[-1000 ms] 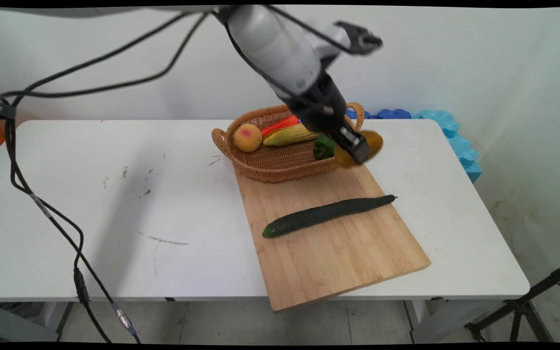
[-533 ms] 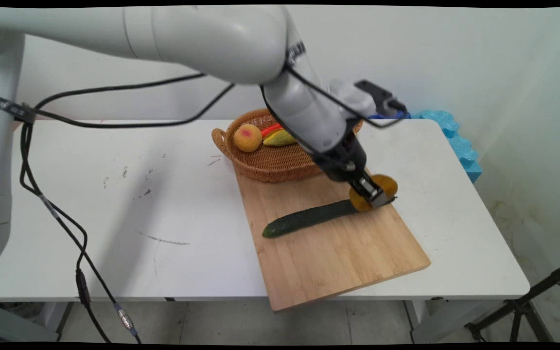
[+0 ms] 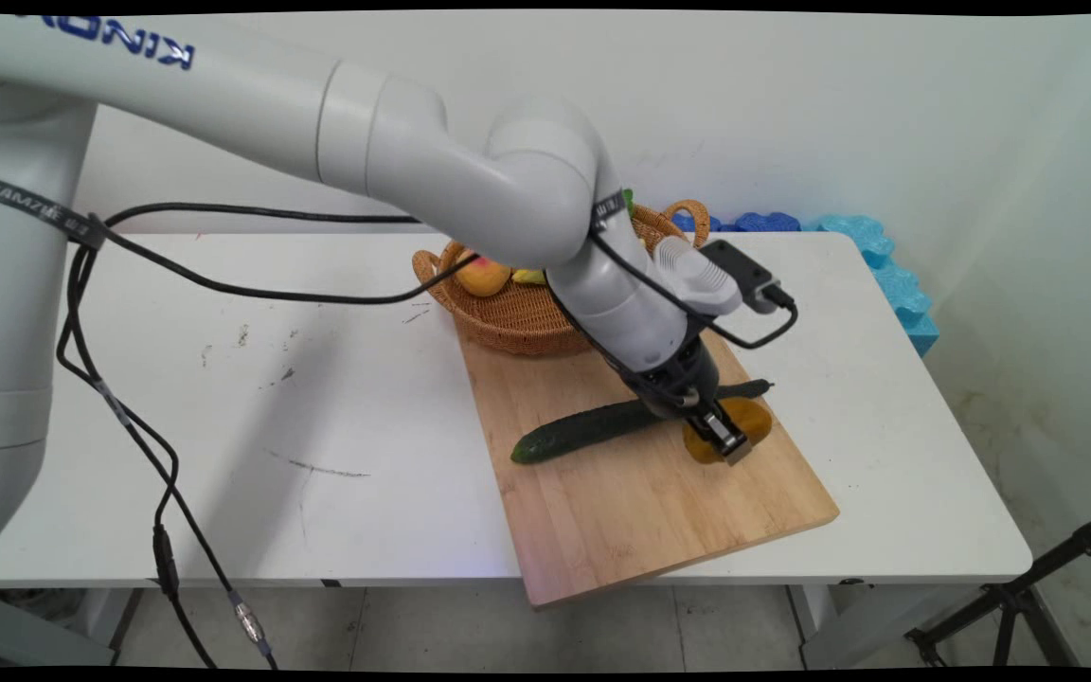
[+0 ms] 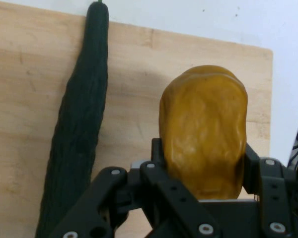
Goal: Place the picked object on the cutting board
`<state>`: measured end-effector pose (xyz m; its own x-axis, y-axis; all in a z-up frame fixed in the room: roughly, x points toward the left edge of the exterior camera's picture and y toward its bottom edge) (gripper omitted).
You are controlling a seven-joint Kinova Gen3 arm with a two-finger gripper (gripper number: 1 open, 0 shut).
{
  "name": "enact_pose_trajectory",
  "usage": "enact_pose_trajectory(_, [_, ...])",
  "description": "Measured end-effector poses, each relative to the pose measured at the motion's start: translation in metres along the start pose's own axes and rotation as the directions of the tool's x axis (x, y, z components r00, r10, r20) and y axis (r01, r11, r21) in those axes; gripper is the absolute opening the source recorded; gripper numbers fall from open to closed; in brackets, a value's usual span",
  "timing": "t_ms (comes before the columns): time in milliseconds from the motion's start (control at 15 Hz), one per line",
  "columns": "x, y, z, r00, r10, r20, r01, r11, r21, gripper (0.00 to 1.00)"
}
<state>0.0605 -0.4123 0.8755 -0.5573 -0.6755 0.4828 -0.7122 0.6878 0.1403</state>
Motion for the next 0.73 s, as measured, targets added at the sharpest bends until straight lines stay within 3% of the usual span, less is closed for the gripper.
enact_pose_trajectory(467, [-0.01,-0.001,0.021,1.0,0.016,0.004,-0.016,1.0,0.01,0.0])
enact_pose_trajectory(533, [-0.011,-0.001,0.023,1.0,0.016,0.003,-0.017,1.0,0.01,1.0])
enact_pose_trajectory(733, [-0.012,-0.003,0.025,1.0,0.017,-0.004,-0.017,1.0,0.006,1.0])
